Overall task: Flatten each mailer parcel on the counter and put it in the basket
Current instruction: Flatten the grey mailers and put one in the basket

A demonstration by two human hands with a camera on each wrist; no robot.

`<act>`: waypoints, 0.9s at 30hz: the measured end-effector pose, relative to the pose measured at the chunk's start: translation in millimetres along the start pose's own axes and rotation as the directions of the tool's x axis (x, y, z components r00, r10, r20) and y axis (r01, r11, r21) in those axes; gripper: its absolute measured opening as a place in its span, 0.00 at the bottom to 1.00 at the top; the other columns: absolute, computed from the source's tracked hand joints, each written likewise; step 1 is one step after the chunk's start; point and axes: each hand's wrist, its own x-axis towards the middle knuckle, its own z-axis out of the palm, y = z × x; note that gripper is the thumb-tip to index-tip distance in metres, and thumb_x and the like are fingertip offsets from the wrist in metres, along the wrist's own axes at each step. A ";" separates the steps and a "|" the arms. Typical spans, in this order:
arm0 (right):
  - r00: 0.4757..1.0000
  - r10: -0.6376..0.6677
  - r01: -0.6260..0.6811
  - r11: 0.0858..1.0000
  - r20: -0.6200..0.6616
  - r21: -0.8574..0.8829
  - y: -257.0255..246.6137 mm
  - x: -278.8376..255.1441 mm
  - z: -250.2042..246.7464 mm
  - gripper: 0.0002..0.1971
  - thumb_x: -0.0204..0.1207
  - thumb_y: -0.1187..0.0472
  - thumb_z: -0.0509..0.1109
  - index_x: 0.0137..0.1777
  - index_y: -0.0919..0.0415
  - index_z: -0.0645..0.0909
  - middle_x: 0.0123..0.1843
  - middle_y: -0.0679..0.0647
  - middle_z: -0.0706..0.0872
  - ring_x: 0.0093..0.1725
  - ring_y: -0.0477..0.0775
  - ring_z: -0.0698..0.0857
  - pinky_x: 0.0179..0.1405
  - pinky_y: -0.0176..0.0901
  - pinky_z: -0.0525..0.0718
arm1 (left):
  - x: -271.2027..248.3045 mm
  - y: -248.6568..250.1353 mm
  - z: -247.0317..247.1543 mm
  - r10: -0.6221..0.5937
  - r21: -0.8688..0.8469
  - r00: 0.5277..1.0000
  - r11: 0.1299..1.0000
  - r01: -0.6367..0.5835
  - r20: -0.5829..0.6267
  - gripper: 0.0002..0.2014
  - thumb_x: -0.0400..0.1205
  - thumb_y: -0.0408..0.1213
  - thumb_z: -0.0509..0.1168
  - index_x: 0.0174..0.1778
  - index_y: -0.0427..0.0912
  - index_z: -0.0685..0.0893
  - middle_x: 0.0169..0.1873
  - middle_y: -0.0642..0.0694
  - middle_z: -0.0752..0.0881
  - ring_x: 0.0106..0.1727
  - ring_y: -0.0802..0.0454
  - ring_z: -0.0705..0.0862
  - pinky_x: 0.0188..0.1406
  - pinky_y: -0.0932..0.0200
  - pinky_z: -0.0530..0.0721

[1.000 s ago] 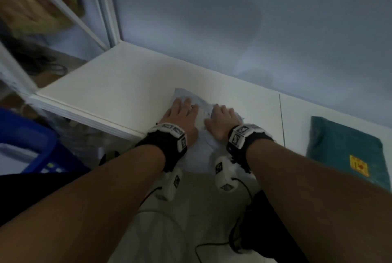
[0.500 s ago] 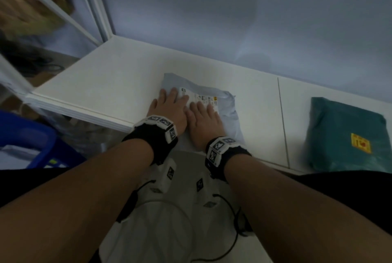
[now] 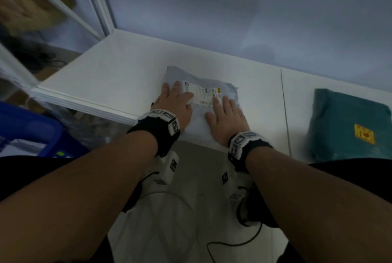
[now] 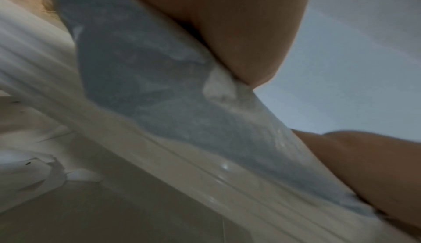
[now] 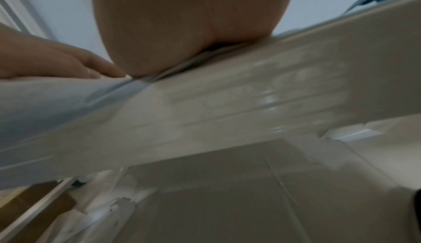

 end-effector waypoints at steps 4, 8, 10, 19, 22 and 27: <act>0.999 0.035 -0.035 0.999 0.014 -0.020 2.1 -1.8 0.6 0.34 0.84 0.34 0.39 0.87 0.44 0.41 0.89 0.56 0.43 0.87 0.57 0.44 0.86 0.53 0.43 | -1.9 -0.8 -0.8 0.004 -0.025 1.000 1.000 -0.004 0.003 0.25 0.84 0.52 0.51 0.80 0.63 0.62 0.85 0.53 0.45 0.85 0.42 0.41 0.82 0.38 0.54; 0.996 0.081 -0.079 0.996 0.042 -0.047 -0.3 -1.6 -1.0 0.33 0.82 0.32 0.38 0.86 0.39 0.39 0.89 0.55 0.40 0.87 0.57 0.41 0.85 0.55 0.42 | 0.9 -1.3 5.4 -0.004 0.041 1.000 0.999 0.004 0.014 0.24 0.83 0.58 0.46 0.77 0.72 0.62 0.85 0.54 0.42 0.84 0.41 0.40 0.81 0.37 0.53; 0.995 0.088 -0.085 0.995 0.050 -0.054 -1.3 -2.2 -3.0 0.33 0.83 0.33 0.39 0.86 0.38 0.40 0.89 0.55 0.40 0.87 0.57 0.41 0.85 0.56 0.42 | 5.6 -2.4 13.3 -0.024 0.059 0.999 0.998 0.022 0.037 0.28 0.77 0.66 0.37 0.74 0.76 0.62 0.85 0.55 0.41 0.84 0.38 0.41 0.80 0.35 0.52; 0.999 0.041 -0.038 0.993 0.021 -0.111 -22.0 4.9 -20.1 0.30 0.86 0.41 0.42 0.87 0.45 0.46 0.89 0.54 0.45 0.87 0.62 0.43 0.85 0.59 0.42 | -5.5 14.5 -2.2 0.072 0.187 0.994 0.979 -0.086 0.084 0.23 0.85 0.54 0.44 0.77 0.65 0.64 0.85 0.48 0.37 0.83 0.35 0.35 0.79 0.31 0.45; 0.996 -0.093 0.093 0.996 0.011 -0.012 -42.6 11.1 -14.7 0.27 0.88 0.46 0.44 0.87 0.45 0.50 0.89 0.52 0.50 0.87 0.63 0.46 0.84 0.60 0.48 | -2.8 13.1 0.9 0.066 0.150 0.991 0.985 -0.083 0.114 0.25 0.85 0.55 0.42 0.81 0.65 0.58 0.84 0.52 0.36 0.83 0.37 0.34 0.81 0.34 0.45; 0.994 -0.078 0.079 0.997 0.075 -0.008 -40.7 14.6 -0.4 0.28 0.88 0.45 0.40 0.87 0.45 0.42 0.89 0.49 0.43 0.87 0.59 0.41 0.85 0.57 0.44 | 0.7 13.3 -1.1 0.037 0.121 0.993 0.991 -0.051 0.113 0.28 0.84 0.48 0.44 0.83 0.54 0.54 0.84 0.53 0.35 0.84 0.40 0.34 0.82 0.38 0.44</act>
